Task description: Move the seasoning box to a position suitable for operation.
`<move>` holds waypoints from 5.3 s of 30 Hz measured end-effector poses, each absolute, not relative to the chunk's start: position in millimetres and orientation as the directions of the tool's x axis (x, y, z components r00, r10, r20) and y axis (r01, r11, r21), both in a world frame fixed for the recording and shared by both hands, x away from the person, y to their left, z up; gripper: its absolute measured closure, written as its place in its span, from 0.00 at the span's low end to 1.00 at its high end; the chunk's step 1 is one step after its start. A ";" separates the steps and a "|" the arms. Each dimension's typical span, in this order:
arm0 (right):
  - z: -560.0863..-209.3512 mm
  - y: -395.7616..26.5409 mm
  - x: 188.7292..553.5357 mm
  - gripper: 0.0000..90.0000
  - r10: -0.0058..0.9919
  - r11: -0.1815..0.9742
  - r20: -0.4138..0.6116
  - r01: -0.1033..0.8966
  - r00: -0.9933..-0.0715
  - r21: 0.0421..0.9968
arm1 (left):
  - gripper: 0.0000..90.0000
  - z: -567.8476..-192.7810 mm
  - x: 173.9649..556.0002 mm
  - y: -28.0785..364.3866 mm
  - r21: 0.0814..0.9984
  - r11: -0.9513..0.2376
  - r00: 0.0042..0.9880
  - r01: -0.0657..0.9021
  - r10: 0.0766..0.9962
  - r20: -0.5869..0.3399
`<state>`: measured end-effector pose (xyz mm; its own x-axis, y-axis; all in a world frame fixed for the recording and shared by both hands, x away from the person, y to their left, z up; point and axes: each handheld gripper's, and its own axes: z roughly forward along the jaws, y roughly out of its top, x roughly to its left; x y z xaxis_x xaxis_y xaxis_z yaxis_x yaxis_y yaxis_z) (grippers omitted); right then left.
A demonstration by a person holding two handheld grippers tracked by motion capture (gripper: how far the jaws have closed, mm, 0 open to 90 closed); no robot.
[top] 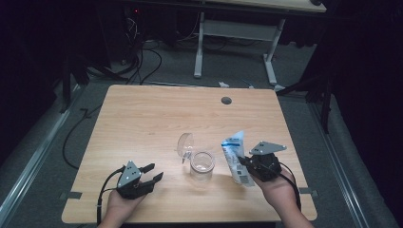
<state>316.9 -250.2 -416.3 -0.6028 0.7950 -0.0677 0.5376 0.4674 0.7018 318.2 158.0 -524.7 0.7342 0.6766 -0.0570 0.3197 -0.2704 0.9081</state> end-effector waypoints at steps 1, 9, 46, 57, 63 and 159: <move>-416.2 -249.2 317.2 0.99 0.792 0.476 -0.069 0.542 -0.607 0.693 | 0.56 -524.8 318.2 157.9 0.908 -0.270 0.734 0.319 0.677 -0.056; -415.7 -246.3 322.9 0.99 0.774 0.519 -0.066 0.571 -0.630 0.637 | 0.56 -524.9 318.0 157.6 0.908 -0.271 0.736 0.319 0.674 -0.057; -394.8 -229.8 333.7 0.99 0.727 0.636 -0.041 0.650 -0.686 0.417 | 0.56 -523.0 314.3 154.3 0.914 -0.275 0.758 0.298 0.650 -0.052; -392.1 -224.1 333.3 0.99 0.710 0.671 -0.046 0.656 -0.703 0.345 | 0.56 -522.2 312.4 150.9 0.913 -0.293 0.774 0.284 0.632 -0.038; -390.9 -225.4 333.0 1.00 0.710 0.675 -0.043 0.661 -0.703 0.328 | 0.56 -520.3 310.1 148.0 0.913 -0.304 0.788 0.271 0.615 -0.029; -345.1 -163.7 324.5 0.99 0.637 0.724 -0.028 0.586 -0.770 0.365 | 0.47 -511.6 270.7 -32.9 0.932 -0.321 0.900 0.167 0.436 -0.011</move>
<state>324.5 -163.7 -345.1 -0.7700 0.6374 -0.0279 0.5858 0.7237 0.3649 270.7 -32.9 -511.6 0.9001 0.4355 -0.0109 0.1667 -0.3212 0.9322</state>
